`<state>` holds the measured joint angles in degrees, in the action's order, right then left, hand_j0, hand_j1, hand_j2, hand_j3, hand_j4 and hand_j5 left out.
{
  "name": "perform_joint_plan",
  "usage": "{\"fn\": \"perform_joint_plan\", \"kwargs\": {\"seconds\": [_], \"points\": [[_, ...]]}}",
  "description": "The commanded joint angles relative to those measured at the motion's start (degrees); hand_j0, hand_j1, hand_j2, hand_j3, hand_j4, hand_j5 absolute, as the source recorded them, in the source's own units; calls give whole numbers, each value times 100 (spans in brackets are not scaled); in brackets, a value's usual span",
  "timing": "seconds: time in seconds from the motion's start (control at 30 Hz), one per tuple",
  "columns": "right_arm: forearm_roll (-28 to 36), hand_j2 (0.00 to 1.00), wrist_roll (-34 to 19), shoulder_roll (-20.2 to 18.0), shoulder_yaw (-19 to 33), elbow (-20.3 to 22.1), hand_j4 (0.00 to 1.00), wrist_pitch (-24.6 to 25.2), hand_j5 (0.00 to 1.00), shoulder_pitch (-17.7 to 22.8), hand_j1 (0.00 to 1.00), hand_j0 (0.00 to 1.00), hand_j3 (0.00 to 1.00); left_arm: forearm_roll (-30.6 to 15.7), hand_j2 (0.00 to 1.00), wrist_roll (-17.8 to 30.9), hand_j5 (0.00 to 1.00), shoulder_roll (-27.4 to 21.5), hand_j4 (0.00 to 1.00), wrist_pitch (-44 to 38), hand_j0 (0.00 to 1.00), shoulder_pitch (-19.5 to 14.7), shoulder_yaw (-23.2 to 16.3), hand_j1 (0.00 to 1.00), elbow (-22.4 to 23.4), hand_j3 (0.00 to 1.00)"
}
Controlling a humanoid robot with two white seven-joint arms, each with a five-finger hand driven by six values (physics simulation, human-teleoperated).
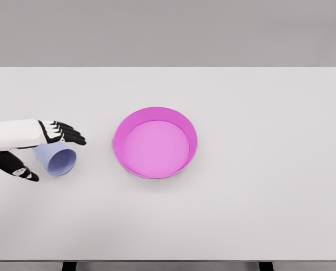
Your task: Flip the cup with left arm and place it on the plate
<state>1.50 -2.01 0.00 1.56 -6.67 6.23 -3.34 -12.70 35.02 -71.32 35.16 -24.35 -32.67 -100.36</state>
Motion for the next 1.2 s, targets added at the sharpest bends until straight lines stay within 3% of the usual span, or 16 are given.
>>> {"fn": "perform_joint_plan", "kwargs": {"seconds": [0.0, 0.17, 0.3, 0.77, 0.83, 1.17], "points": [[-9, 100, -1, 0, -59, 25, 100, -8, 100, 0, 100, 100, 100, -57, 100, -2, 100, -49, 100, -16, 100, -9, -20, 100, -10, 100], [0, 100, -1, 0, 2, -19, 100, 1, 100, 0, 100, 100, 100, -39, 100, -2, 100, -5, 100, -16, 100, -360, -29, 100, 649, 100], [0, 100, -1, 0, 11, -36, 100, 1, 100, 0, 100, 100, 100, 163, 100, -2, 100, 39, 100, -16, 100, -352, -433, 100, 623, 100], [0, 100, -1, 0, 20, -36, 100, 1, 100, 0, 100, 100, 100, 471, 100, -2, 100, 707, 100, -16, 100, -422, -451, 100, 1352, 100], [0, 100, -1, 0, 20, -36, 100, 1, 100, 0, 100, 100, 100, 822, 100, -2, 100, 821, 100, -16, 100, -422, -495, 100, 1370, 100], [0, 100, -1, 0, 11, -36, 100, 1, 100, 0, 100, 100, 100, 910, 100, -2, 100, 813, 100, -16, 100, -448, -530, 100, 1510, 100]]}}
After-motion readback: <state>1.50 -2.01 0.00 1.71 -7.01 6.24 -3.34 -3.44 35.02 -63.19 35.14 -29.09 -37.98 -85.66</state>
